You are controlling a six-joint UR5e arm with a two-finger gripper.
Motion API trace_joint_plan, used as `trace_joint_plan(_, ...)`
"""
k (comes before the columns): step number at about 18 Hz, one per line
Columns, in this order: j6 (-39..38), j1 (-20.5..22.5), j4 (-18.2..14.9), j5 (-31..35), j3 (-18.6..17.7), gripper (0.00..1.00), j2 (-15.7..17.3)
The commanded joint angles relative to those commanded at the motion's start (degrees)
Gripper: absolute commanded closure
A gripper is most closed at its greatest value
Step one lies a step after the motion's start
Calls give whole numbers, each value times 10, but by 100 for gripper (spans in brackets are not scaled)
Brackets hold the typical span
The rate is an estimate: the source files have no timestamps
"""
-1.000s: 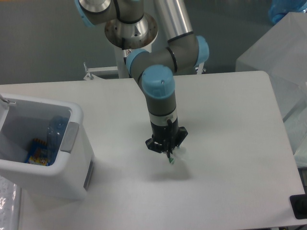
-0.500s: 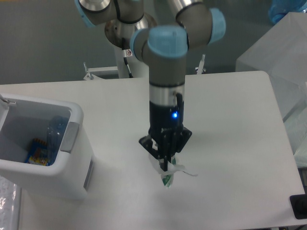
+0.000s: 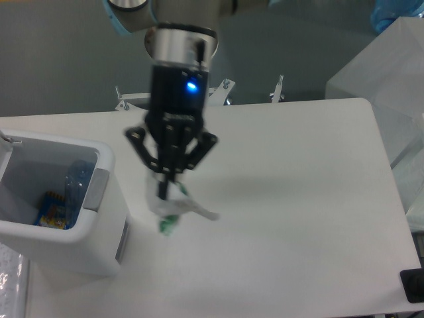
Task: Place the trash in the trash can
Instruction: 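Lift the paper and carry it over the white bin, then lower the paper into the bin and open the gripper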
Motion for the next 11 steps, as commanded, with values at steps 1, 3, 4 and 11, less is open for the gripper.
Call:
trace_joint_plan(1, 18, -11, 0, 0, -1, 84, 1)
trace_joint_plan(3, 42, -33, 1, 0, -2, 84, 6)
trace_joint_plan(4, 49, -42, 1, 0, -4, 84, 5)
trace_joint_plan(11, 56, -96, 1, 0, -39, 75, 6)
